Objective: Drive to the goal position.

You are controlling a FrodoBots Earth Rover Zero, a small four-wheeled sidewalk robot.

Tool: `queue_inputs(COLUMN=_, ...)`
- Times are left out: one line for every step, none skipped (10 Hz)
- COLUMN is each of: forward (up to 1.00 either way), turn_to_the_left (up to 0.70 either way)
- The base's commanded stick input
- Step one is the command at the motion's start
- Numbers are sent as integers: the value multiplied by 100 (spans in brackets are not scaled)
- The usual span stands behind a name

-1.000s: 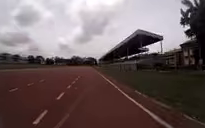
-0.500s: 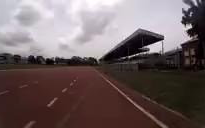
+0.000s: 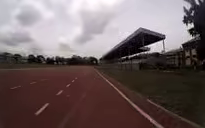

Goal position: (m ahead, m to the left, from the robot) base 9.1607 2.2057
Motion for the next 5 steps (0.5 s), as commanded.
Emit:
queue_inputs(forward=70, turn_to_the_left=0)
queue_inputs(forward=70, turn_to_the_left=0)
queue_inputs(forward=70, turn_to_the_left=3)
queue_inputs(forward=70, turn_to_the_left=9)
queue_inputs(forward=70, turn_to_the_left=13)
